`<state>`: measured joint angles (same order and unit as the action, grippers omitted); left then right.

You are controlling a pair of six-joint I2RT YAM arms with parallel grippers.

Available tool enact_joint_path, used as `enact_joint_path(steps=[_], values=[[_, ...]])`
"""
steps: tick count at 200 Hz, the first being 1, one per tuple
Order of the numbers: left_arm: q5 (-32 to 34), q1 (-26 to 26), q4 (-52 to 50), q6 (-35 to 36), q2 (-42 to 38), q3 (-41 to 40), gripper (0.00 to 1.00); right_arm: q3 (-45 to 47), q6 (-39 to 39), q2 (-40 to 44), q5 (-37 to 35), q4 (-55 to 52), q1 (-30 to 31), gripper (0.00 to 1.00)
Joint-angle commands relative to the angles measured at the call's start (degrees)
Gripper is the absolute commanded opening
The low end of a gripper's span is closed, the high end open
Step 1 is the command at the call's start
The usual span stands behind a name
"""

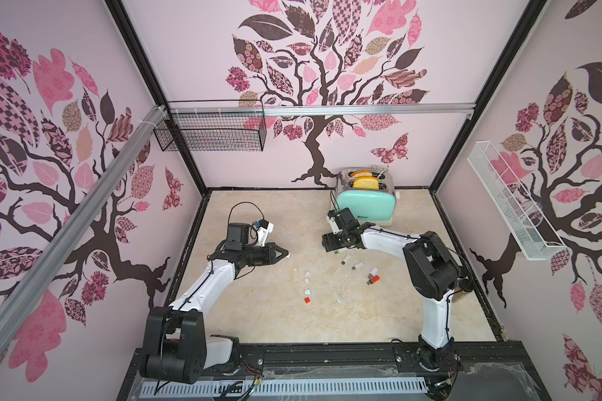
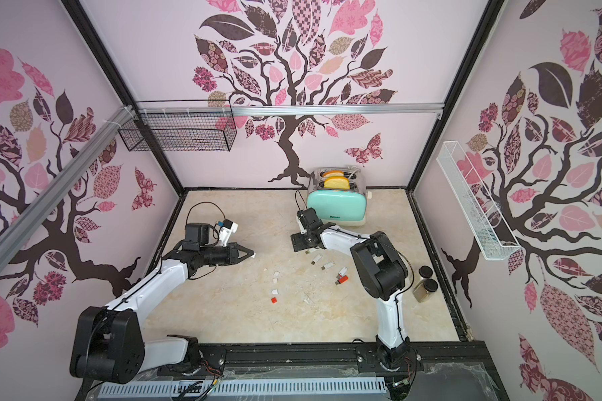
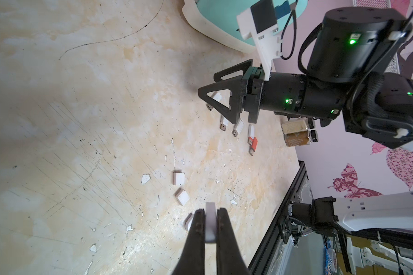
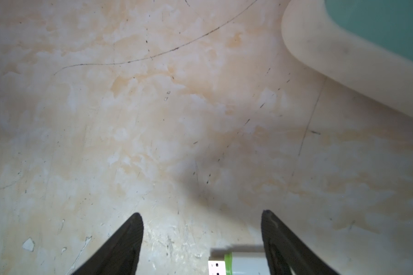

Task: Close the usb drive cover
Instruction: Pick up the USB drive from the center of the board.

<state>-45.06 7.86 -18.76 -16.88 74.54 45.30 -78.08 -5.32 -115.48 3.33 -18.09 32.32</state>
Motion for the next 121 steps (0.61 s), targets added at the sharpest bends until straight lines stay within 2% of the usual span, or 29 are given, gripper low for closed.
enact_joint_path(steps=[1, 121], values=[[1.07, -0.33, -1.14, 1.88, -1.15, -0.18, 0.00, -2.08, -1.77, -1.17, 1.41, -0.44, -0.36, 0.79], [3.69, -0.37, -1.64, 4.45, -2.16, -1.05, 0.00, 2.43, -1.90, 0.82, 0.89, -2.90, -0.85, 0.79]])
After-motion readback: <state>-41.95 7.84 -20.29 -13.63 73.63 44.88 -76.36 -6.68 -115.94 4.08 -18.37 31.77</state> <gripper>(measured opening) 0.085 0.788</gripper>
